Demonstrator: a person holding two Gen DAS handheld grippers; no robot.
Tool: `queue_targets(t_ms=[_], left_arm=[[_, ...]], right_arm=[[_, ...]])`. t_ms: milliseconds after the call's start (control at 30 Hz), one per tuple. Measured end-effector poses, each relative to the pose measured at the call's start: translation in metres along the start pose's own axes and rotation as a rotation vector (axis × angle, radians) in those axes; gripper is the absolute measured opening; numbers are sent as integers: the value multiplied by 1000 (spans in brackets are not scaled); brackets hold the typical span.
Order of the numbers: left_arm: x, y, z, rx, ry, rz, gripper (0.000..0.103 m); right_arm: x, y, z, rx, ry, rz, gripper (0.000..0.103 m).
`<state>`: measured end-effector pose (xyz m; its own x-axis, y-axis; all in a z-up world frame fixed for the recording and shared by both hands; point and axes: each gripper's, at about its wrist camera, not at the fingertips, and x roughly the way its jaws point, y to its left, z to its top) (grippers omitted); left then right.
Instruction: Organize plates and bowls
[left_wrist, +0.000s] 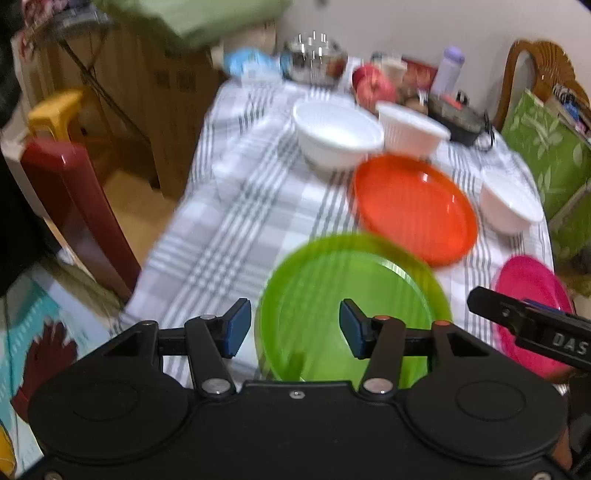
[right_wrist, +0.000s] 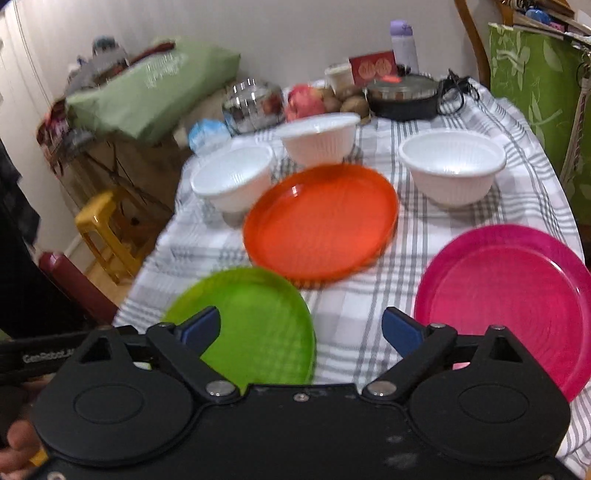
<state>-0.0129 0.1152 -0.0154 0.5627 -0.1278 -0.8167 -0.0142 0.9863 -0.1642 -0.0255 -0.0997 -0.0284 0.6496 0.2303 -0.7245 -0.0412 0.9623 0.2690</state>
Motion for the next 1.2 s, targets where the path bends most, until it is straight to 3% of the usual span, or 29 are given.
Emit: queue_targets(t_ms=[133,200,333,400,600,733,1033,1200], left_arm=[[10,3,-4,16,80,-18,58],[12,2,-6,39,89,-8,58],[17,1,-7,57,97,3,58],[18,2,-6,62,96,11,58],[18,2,-6,79,52,55,58],[20,5,-4,56,53,35,56],[43,9,-2,78,108,26,52],[52,13,-3,75,133,14,47]], right_arm=[[16,0,-4,-40,56,-33,88],[24,5,-7,-63,80,-62,86],[28,3,-5,-61,136,-35,79],[32,3,-3,-54,147,-26,70],[29,5,1,-16,114,-30,70],[28,6,4,7,122,-10,66],[47,6,4,-3,181,-16,66],[57,3,2,24,217,-18,55]])
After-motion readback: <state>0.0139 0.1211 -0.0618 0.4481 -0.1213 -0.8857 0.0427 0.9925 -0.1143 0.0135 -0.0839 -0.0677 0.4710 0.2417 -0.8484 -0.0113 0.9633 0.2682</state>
